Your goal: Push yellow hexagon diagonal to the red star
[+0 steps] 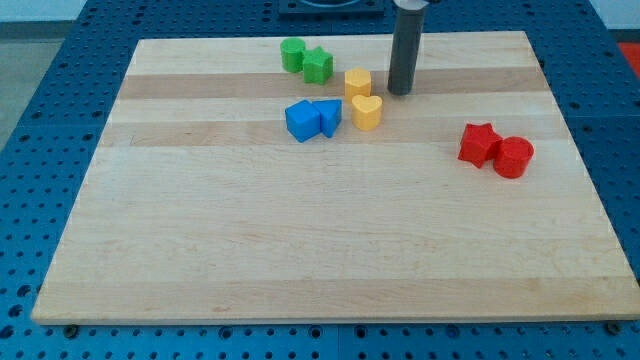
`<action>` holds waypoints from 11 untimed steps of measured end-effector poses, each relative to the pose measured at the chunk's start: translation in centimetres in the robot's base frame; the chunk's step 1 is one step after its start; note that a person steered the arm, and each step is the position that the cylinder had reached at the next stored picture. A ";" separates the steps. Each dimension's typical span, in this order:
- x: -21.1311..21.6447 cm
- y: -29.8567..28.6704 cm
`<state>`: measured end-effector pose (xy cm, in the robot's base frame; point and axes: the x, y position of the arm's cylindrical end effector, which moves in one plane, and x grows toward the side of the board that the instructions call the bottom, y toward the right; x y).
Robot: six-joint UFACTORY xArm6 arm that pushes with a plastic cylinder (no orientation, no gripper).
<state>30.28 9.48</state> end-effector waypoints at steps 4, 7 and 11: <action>-3.0 -11.6; 0.3 -12.8; -0.9 -2.7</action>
<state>29.39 6.83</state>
